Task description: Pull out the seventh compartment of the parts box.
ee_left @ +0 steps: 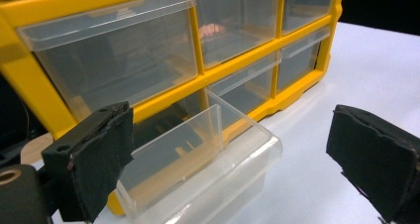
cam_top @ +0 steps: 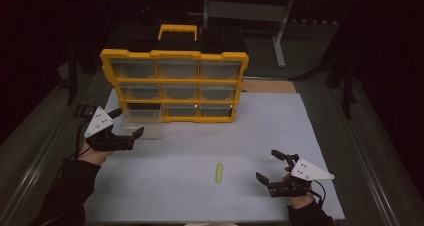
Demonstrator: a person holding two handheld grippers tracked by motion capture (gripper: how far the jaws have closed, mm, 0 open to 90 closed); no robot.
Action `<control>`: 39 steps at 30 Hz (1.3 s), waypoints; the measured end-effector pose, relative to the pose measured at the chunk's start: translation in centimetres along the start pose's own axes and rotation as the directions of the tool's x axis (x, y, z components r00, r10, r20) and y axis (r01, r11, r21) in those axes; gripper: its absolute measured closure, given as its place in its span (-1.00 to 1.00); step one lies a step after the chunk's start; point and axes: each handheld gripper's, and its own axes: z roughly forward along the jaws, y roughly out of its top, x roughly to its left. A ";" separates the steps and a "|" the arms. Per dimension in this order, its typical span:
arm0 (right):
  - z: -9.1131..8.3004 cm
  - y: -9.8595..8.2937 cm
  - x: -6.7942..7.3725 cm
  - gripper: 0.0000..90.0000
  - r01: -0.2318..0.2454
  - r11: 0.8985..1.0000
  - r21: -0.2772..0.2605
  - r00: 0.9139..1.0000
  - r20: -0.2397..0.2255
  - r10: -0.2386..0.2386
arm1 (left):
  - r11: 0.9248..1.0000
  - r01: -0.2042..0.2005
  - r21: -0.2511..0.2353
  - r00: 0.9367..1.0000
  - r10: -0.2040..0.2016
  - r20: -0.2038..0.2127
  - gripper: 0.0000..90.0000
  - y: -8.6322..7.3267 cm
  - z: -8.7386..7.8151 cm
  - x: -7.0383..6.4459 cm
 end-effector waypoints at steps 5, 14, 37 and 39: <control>-0.1 0.1 0.0 -0.81 -0.001 1.000 -0.005 1.000 -0.002 0.001 | 1.000 0.013 0.014 1.000 -0.013 -0.007 -0.89 -0.6 -0.4 -0.9; -0.1 0.1 0.0 -0.81 0.001 1.000 -0.006 1.000 0.001 0.000 | 0.999 0.053 -0.003 0.999 -0.053 -0.001 -0.94 -1.9 -1.5 -2.3; 0.0 0.1 0.1 -0.81 0.007 1.000 0.002 1.000 -0.005 -0.007 | 0.996 0.092 -0.007 0.995 -0.091 0.026 -0.96 -6.9 -3.7 -6.4; 0.0 0.1 0.1 -0.82 0.005 1.000 0.003 1.000 -0.007 -0.005 | 0.995 0.096 -0.014 0.995 -0.096 0.029 -0.95 -7.5 -3.7 -6.7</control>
